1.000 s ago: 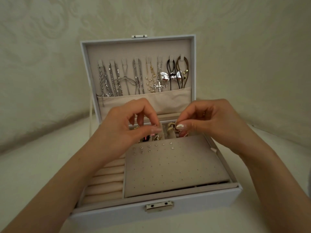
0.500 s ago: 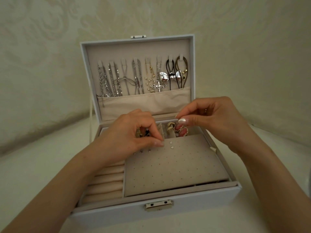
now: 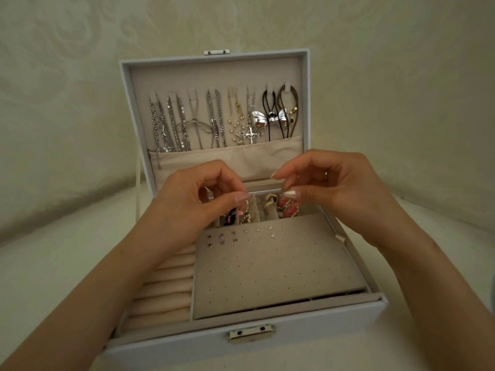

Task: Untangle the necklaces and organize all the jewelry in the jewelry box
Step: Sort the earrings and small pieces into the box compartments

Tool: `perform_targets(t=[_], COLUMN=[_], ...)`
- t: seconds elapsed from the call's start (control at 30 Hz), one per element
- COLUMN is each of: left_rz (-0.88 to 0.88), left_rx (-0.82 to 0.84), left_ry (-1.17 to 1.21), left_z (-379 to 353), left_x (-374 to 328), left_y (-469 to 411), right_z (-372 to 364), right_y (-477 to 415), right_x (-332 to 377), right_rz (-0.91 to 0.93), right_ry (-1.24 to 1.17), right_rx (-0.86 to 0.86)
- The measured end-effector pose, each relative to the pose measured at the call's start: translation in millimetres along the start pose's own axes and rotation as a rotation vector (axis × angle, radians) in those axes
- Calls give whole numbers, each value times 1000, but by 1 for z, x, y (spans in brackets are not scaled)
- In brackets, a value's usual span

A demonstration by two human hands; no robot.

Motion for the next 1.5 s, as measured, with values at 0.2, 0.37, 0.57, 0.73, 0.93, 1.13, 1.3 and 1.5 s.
perform_targets(t=[0.2, 0.37, 0.57, 0.73, 0.93, 1.13, 1.3, 1.5], left_rz=[17, 28, 45, 79, 26, -38, -179, -201], left_rx=[17, 13, -39, -73, 41, 191, 255, 238], left_ry=[8, 3, 6, 10, 25, -31, -147, -173], left_z=[-1, -1, 3, 7, -3, -18, -28, -28], left_x=[-2, 0, 5, 11, 0, -4, -5, -4], left_y=[1, 1, 0, 1, 1, -1, -4, -2], right_z=[-3, -8, -11, -13, -16, -16, -12, -10], right_y=[1, 2, 3, 2, 2, 1, 0, 1], right_x=[3, 1, 0, 3, 0, -2, -3, -4], right_rz=[13, -15, -18, 5, -5, -11, -13, -32], right_ry=[-15, -69, -83, -46, -43, -15, 6, -28], right_rx=[32, 61, 72, 89, 100, 97, 66, 57])
Point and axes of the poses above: each hand's wrist, its own y-axis away from the middle knuckle, its own z-axis out of the back of the hand, x = y × z, the point moved 7 cm from there along -y, towards the middle knuckle, and after that the axes turned 4 degrees about -y, right-handed, at the moved point
